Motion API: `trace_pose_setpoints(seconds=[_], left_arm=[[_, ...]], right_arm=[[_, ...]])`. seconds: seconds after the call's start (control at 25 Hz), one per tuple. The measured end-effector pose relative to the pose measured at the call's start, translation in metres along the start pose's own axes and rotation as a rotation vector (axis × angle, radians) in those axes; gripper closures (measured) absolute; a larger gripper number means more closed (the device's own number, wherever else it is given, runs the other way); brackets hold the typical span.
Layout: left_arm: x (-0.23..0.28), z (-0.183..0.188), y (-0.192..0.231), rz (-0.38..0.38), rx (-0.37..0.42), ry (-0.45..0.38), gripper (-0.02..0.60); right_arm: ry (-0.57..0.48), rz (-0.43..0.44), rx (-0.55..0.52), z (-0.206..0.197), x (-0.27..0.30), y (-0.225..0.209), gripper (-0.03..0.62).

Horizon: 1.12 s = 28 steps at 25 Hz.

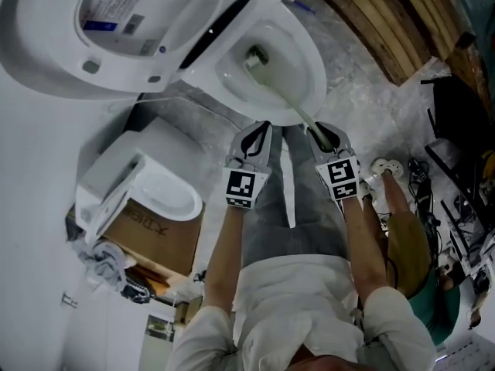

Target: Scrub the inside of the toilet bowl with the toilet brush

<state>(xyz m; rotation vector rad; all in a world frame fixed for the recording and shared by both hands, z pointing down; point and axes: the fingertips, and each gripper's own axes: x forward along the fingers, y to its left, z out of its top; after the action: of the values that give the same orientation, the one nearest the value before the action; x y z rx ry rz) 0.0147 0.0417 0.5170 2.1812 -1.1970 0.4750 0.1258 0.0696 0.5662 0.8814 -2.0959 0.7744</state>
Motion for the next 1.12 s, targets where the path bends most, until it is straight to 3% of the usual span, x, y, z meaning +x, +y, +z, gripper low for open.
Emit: trace_pose_setpoints(seconds=[0.72,1.12], left_arm=[[0.009,-0.054,0.029,0.024,-0.064,0.041,0.563],[0.012,-0.068,0.035,0.021,-0.093,0.054,0.563]], right_arm=[[0.154,0.042,0.009,-0.056,0.083,0.007,0.505],[0.271,0.065,-0.015,-0.066,0.118,0.002,0.505]])
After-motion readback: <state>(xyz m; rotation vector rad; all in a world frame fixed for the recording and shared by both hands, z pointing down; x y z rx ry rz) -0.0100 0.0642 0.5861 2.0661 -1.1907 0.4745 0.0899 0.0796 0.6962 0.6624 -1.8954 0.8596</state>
